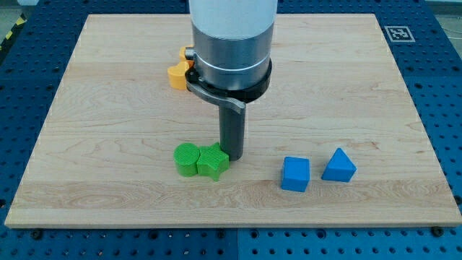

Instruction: Move the arm near to the red circle

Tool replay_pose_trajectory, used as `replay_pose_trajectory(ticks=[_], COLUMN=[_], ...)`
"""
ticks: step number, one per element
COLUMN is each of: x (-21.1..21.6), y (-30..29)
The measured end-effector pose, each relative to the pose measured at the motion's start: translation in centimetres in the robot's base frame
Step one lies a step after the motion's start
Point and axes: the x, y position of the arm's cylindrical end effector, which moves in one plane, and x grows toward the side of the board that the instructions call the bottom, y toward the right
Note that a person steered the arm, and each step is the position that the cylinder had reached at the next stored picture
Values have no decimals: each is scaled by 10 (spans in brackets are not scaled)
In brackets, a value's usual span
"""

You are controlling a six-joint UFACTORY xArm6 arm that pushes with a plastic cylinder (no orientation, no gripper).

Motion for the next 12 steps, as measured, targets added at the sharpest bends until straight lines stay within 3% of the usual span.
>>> replay_pose_trajectory(ticks=[4, 7, 12], x=[-11, -36, -229], y=[-13, 20, 24])
